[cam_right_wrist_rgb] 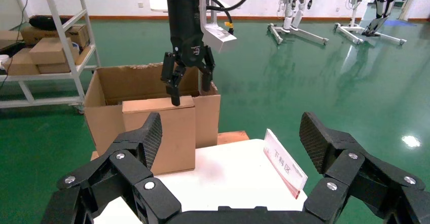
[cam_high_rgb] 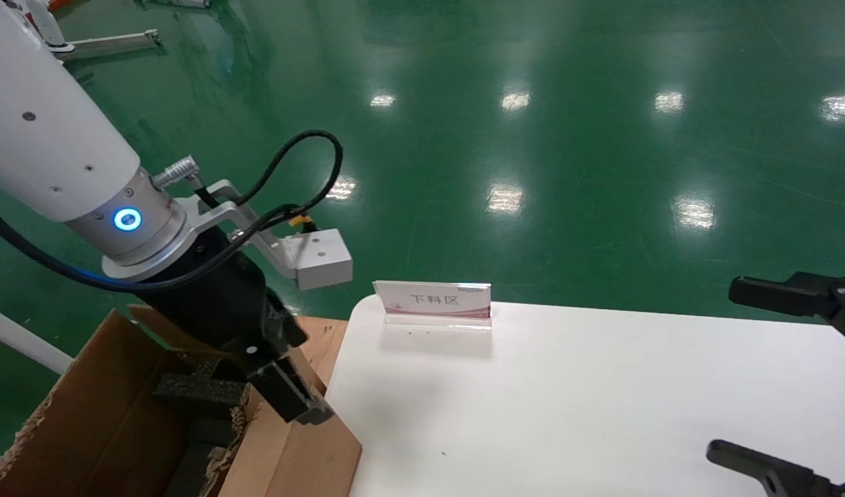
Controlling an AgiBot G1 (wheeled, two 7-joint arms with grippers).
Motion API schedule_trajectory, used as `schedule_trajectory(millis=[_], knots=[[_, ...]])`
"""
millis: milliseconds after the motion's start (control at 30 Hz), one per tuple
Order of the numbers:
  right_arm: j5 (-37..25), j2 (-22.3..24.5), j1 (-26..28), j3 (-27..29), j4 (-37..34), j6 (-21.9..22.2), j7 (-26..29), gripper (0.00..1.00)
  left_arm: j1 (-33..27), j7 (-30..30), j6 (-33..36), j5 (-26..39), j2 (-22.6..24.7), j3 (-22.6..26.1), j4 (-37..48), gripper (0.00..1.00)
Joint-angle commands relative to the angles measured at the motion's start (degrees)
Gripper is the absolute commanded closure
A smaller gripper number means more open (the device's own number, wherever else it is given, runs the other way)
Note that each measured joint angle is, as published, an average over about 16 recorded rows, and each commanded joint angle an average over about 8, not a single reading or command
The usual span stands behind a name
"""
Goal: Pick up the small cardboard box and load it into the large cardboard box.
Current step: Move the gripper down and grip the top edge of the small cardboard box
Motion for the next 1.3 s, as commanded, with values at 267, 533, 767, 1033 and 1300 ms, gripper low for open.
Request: schedule_trajectory(millis=[267,533,767,1033,1300], knots=[[0.0,0.0,0.0,0.0,0.0,0.0,0.0,0.0,-6.44,-9.25,0.14,-2.67,2.15,11.6,-0.33,0.0],[0.0,0.0,0.0,0.0,0.0,0.0,0.0,0.0,-7.93,-13.35,0.17,-5.17,2.9,16.72,-0.53,0.0],[0.0,0.0,0.0,0.0,0.0,0.0,0.0,0.0,-7.66,-16.18,0.12,-7.24,3.2,19.67,-0.65,0.0],[0.0,0.0,0.0,0.0,0.0,0.0,0.0,0.0,-6.66,-17.97,-0.52,-8.18,3.1,21.14,-0.74,0.0],[0.0,0.0,0.0,0.0,0.0,0.0,0.0,0.0,-4.31,-18.94,-2.68,-7.91,2.81,22.05,-0.6,0.0]])
